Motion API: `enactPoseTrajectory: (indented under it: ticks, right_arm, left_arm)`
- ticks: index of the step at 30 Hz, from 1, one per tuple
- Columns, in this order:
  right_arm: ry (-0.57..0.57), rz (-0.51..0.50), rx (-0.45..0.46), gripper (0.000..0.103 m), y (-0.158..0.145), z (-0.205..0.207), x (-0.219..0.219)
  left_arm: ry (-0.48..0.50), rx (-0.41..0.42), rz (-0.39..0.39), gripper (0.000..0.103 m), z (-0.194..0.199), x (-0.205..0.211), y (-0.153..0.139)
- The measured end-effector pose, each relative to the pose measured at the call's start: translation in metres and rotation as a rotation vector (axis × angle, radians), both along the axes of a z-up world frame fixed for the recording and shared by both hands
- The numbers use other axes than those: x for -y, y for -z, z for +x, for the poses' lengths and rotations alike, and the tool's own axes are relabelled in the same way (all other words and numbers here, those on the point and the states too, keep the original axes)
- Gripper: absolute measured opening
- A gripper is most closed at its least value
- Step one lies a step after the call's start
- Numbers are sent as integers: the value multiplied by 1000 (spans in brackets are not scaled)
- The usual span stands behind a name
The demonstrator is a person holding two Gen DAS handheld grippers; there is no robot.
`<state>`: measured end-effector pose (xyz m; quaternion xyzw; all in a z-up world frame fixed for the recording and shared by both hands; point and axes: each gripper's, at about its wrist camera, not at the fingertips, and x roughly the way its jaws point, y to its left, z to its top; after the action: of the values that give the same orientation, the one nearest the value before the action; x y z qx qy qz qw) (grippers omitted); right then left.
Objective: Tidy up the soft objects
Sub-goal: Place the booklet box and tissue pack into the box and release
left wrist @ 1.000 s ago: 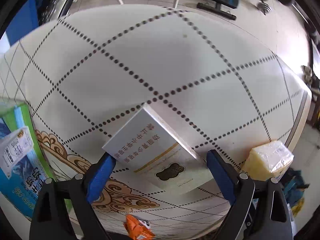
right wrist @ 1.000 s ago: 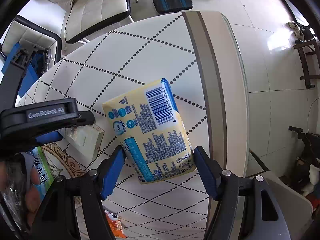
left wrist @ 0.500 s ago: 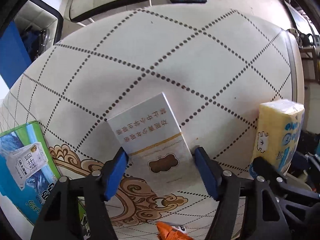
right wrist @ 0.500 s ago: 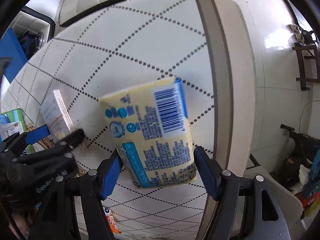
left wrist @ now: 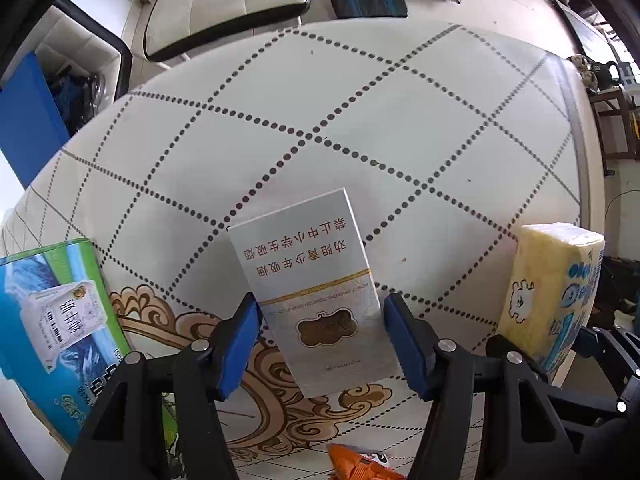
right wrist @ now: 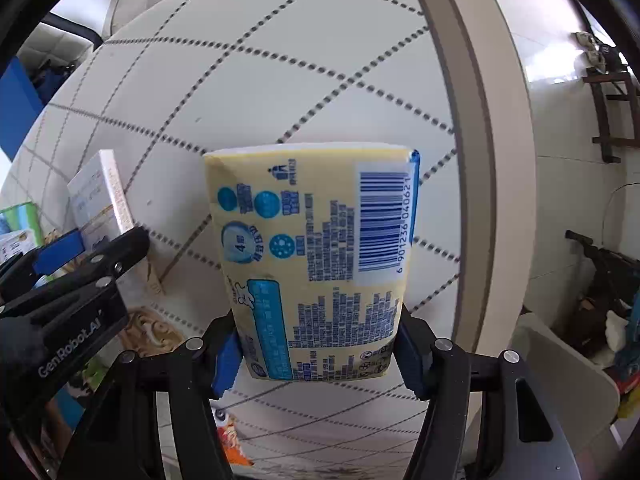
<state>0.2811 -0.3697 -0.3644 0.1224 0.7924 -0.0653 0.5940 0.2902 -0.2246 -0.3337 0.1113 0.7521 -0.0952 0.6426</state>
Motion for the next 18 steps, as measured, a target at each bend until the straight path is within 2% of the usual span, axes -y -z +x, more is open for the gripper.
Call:
enactPoseTrajectory:
  ticks: [5, 9, 13, 18]
  right_arm:
    - [1, -6, 45, 66, -20, -18, -9]
    - [4, 12, 93, 66, -49, -32, -17]
    - [-4, 27, 156, 66, -87, -48, -30]
    - [-24, 65, 239, 66, -152, -63, -53]
  left_arm:
    - [31, 63, -32, 59, -18, -10, -30]
    - [35, 111, -91, 58, -28, -16, -71]
    - [25, 162, -165, 58, -34, -25, -120]
    - [-5, 233, -237, 58, -56, -70, -177]
